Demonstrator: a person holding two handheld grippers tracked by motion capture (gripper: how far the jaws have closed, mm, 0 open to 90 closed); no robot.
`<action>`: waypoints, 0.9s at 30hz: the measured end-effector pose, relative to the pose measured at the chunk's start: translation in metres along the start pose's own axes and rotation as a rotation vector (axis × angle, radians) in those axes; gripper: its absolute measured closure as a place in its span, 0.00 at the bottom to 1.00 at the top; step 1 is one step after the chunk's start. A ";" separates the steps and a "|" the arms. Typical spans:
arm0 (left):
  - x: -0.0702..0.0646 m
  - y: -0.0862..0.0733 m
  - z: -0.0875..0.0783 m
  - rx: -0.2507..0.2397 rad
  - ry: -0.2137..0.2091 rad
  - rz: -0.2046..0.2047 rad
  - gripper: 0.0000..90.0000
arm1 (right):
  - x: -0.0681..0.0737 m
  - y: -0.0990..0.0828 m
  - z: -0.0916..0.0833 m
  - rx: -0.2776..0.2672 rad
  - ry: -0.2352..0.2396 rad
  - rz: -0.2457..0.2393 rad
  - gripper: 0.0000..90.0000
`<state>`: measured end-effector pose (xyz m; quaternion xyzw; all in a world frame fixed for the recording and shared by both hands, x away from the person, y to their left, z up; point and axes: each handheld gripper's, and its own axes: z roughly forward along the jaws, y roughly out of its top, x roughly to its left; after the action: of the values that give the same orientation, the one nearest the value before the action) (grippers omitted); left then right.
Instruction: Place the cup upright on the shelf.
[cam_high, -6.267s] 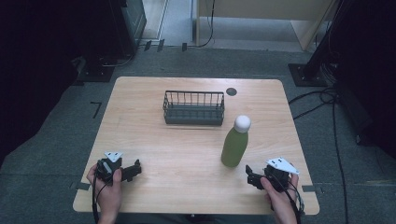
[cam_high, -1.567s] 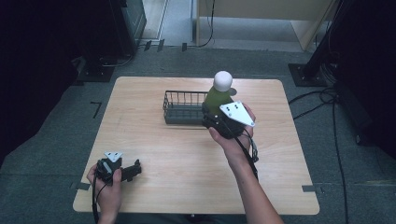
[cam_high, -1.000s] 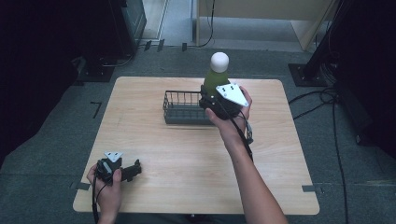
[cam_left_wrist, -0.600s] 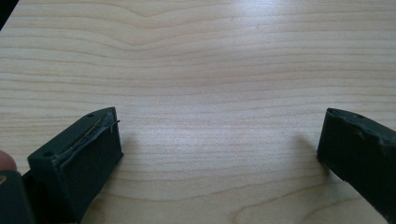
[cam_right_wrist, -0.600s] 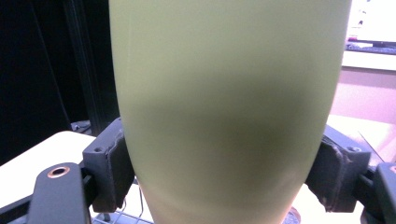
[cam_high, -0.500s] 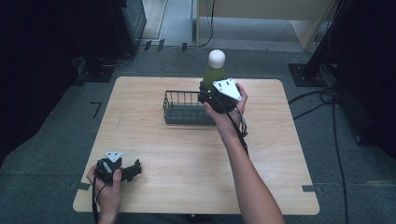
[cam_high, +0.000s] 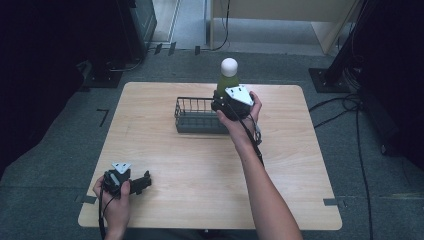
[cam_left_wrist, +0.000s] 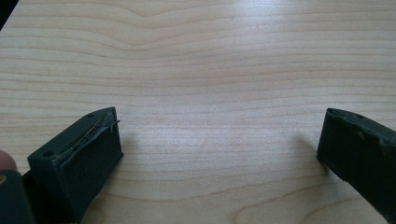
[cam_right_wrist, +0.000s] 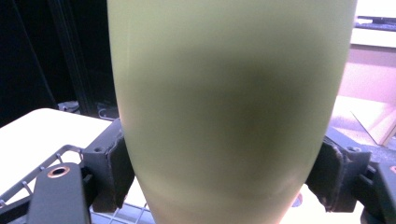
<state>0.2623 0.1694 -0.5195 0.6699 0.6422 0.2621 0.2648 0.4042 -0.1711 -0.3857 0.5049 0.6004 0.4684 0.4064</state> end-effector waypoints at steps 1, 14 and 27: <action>0.000 0.000 0.000 0.000 0.000 0.000 0.00 | 0.000 -0.001 0.001 0.007 -0.001 0.001 0.23; 0.000 0.000 0.000 -0.001 0.000 0.000 0.00 | -0.002 -0.012 0.014 0.068 -0.007 0.025 0.23; 0.000 0.000 0.000 -0.001 0.000 -0.001 0.00 | -0.006 -0.017 0.020 0.053 -0.011 0.054 0.22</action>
<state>0.2623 0.1693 -0.5196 0.6695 0.6424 0.2622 0.2653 0.4200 -0.1747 -0.4070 0.5339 0.5966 0.4605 0.3834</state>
